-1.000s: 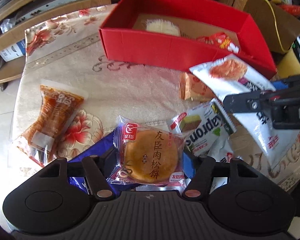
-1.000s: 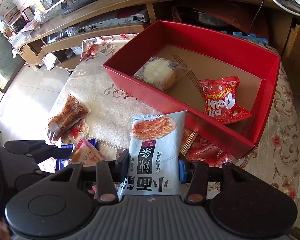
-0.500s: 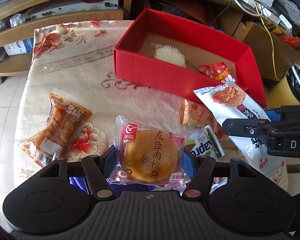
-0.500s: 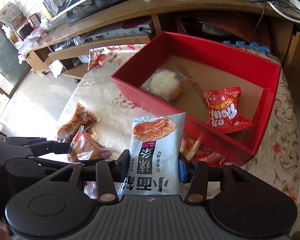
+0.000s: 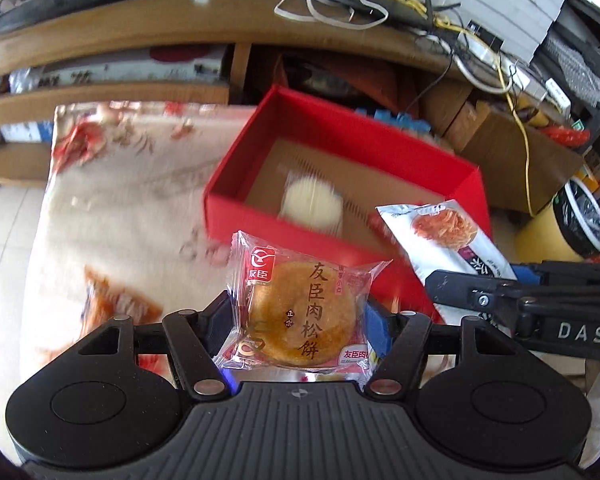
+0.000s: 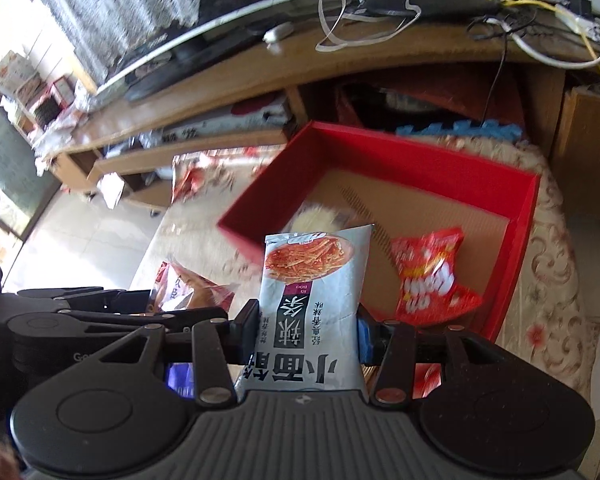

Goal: Organize snacks
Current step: 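Lower both snacks into the red box and open both tools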

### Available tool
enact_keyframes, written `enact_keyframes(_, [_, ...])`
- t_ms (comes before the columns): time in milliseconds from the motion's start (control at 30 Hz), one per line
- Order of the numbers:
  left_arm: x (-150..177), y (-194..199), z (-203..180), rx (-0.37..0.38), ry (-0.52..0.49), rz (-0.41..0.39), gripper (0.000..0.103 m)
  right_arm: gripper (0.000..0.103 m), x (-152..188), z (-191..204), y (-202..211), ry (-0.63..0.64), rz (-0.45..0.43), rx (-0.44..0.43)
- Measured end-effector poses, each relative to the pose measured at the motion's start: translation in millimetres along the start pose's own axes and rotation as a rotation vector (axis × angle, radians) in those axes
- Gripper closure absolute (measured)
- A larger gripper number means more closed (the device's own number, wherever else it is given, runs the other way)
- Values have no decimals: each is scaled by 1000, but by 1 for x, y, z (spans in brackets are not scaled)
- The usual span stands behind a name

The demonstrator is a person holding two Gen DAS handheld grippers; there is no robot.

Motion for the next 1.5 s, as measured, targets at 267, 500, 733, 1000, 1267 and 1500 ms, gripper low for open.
enact_keyframes(267, [-43,-26,-28,-7,-20,-24,31,57,-36,-27,-10,-57,-39,43])
enact_keyframes(500, [-61,-57,-30,-20,-8,-2,31,57,-56,-51,-34,-80,-24,82])
enact_keyframes(733, [-64,-88,-31,-41,-14,31,31,57,-60,-71,-61,-98,12,116])
enact_keyframes(1000, [-60,-108,-32,-58,-28,48,31,57,-57,-87,-80,-113,45,145])
enact_keyframes(1267, [-60,-107,-31,-66,-21,50,24,52,-55,-90,-81,-106,49,173])
enact_keyframes(1500, [-65,-99,-29,-57,-11,33,21,49,-57,-88,-73,-104,21,178])
Point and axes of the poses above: each gripper's, at about its wrist camera, not at the fingertips, and y roughly against the way its jaws point, z to its left, x to its underside, the point moved 6 cm from there along -y, roughly the way its jaws point, and after that the axes turned 7 degrees about -x, right-handed, at the moved point
